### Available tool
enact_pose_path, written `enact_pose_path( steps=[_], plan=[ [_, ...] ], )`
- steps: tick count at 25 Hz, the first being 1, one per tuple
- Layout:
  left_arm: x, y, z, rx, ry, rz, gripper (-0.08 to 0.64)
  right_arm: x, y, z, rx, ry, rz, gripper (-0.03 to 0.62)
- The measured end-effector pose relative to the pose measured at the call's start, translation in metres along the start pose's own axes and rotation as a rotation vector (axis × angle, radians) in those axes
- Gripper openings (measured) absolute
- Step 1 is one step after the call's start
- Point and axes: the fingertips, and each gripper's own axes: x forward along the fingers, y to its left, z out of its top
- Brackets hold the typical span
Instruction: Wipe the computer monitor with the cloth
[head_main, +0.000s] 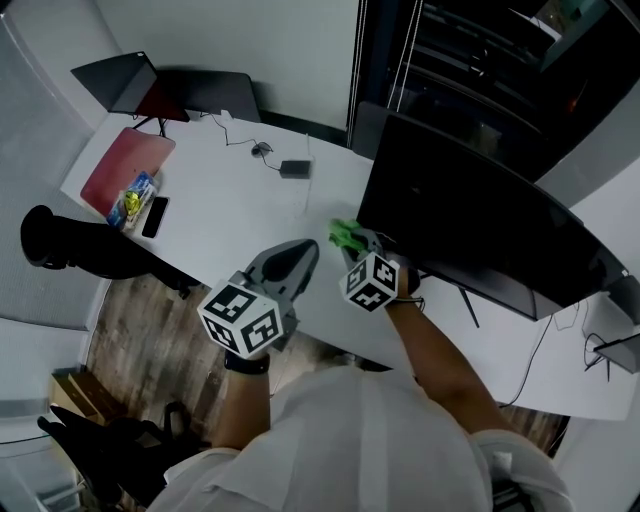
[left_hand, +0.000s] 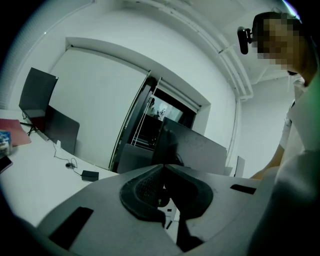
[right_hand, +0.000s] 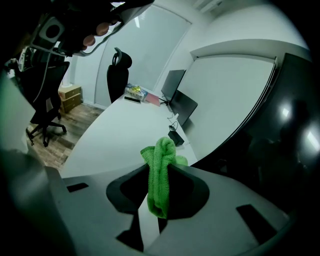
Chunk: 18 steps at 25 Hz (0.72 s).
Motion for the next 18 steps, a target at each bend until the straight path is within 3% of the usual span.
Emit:
enact_pose_path(
  steps=[18],
  plan=[
    [0.005,-0.005,-0.006,0.0,0.024,-0.02,0.017,0.01,0.025,-0.035,0.031,0.094,0.055,0.074]
  ],
)
